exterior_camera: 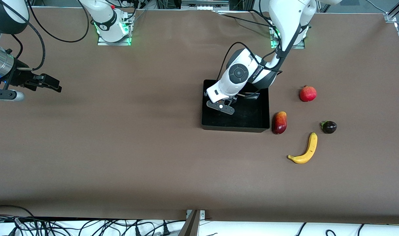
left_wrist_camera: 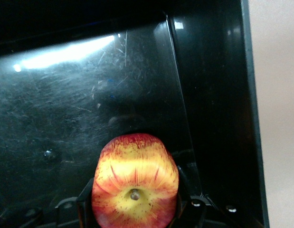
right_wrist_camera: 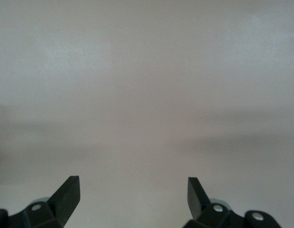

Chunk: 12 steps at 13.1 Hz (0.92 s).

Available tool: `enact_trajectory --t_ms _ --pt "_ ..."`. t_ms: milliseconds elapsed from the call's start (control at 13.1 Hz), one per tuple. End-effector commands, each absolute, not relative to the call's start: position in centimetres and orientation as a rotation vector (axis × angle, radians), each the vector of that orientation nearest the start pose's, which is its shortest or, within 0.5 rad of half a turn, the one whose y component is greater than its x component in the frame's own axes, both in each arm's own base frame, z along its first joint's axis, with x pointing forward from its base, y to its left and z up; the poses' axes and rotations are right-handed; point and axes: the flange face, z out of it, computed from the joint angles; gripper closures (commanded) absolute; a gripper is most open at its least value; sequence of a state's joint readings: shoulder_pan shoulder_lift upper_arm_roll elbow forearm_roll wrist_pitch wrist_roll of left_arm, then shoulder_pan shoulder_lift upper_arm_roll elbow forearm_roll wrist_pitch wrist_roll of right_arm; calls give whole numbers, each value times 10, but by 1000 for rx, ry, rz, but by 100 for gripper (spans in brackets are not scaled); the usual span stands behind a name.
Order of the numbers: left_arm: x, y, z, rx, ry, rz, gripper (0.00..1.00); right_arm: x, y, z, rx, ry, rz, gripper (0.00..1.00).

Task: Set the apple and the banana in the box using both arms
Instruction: 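Open the left gripper to drop the apple into the box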

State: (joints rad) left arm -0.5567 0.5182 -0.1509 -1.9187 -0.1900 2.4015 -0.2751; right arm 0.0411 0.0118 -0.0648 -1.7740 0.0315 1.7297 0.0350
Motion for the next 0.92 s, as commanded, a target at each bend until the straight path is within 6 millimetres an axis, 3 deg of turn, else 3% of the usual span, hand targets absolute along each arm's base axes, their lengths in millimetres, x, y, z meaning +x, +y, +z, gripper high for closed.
enact_trajectory --t_ms 0,77,230,306,459,613,689,842 --pt "481 -407 231 -3275 456 179 0 564 -9 539 -3095 112 98 0" --pt "483 -404 239 -3278 453 165 0 564 -10 539 -3095 109 98 0" --pt "496 -389 273 -3297 404 100 0 564 -11 539 -3095 102 97 0" --pt "505 -367 292 -3307 357 78 0 564 -11 539 -3095 100 97 0" --pt "535 -304 335 -3319 215 79 0 564 -11 539 -3095 100 97 0" --pt "547 -229 360 -3308 185 133 0 564 -11 539 -3095 107 98 0" --pt "551 -199 361 -3306 187 129 0 564 -13 539 -3095 116 98 0" --pt "563 -141 340 -3263 280 124 0 564 -13 539 -3094 121 98 0"
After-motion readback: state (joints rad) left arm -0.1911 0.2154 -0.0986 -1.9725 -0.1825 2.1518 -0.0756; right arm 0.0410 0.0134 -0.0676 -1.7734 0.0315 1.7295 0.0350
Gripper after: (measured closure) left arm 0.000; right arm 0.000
